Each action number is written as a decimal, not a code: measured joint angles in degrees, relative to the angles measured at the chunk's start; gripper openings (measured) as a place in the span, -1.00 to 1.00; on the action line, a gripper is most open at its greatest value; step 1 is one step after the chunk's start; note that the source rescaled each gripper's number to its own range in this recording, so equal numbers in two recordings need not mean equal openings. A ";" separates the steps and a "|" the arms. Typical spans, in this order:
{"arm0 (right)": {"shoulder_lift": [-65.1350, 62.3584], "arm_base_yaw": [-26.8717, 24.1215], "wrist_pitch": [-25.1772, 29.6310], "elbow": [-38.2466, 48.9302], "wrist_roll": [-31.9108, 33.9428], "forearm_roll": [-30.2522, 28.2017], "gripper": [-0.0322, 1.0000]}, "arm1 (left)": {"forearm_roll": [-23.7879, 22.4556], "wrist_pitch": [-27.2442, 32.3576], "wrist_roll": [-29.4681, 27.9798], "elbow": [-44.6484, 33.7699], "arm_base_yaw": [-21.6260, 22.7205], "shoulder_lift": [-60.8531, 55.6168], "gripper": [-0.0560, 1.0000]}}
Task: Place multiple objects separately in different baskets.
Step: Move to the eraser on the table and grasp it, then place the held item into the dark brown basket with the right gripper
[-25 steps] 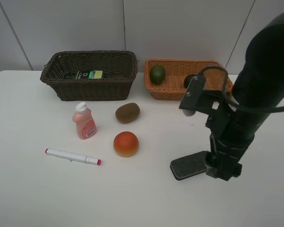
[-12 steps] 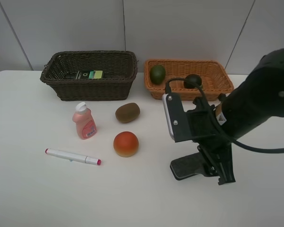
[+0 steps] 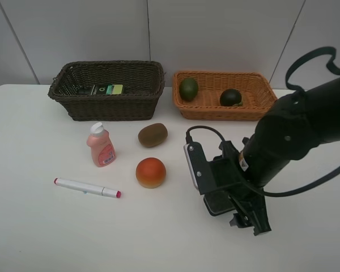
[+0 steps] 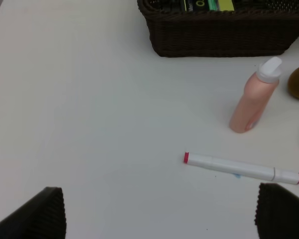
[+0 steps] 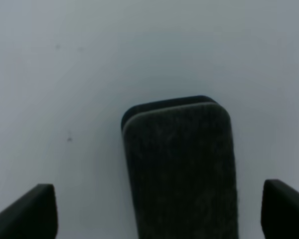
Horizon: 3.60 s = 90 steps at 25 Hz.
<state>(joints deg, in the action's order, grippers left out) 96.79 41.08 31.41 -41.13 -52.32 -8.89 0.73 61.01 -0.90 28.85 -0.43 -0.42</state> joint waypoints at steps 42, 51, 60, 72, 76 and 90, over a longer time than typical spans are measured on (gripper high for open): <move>5.89 -2.66 -4.86 -0.05 -0.05 -1.78 0.96 | 0.00 0.00 0.00 0.00 0.00 0.00 1.00; 5.96 -2.66 -5.14 -0.05 -0.05 -1.78 0.70 | 0.00 0.00 0.00 0.00 0.00 0.00 1.00; 6.07 -2.66 -5.23 -0.05 -0.05 -1.78 -0.39 | 0.00 0.00 0.00 0.00 0.00 0.00 1.00; 6.07 -2.66 -5.17 -0.05 -0.05 -1.78 -0.39 | 0.00 0.00 0.00 0.00 0.00 0.00 1.00; 6.07 -2.66 -5.17 -0.05 -0.05 -1.78 -0.39 | 0.00 0.00 0.00 0.00 0.00 0.00 1.00; -1.88 -2.66 19.60 -17.34 -0.05 6.60 -0.39 | 0.00 0.00 0.00 0.00 0.00 0.00 1.00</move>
<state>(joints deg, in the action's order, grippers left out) 94.91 38.41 51.01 -58.47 -52.36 -2.29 0.73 61.01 -0.90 28.85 -0.43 -0.42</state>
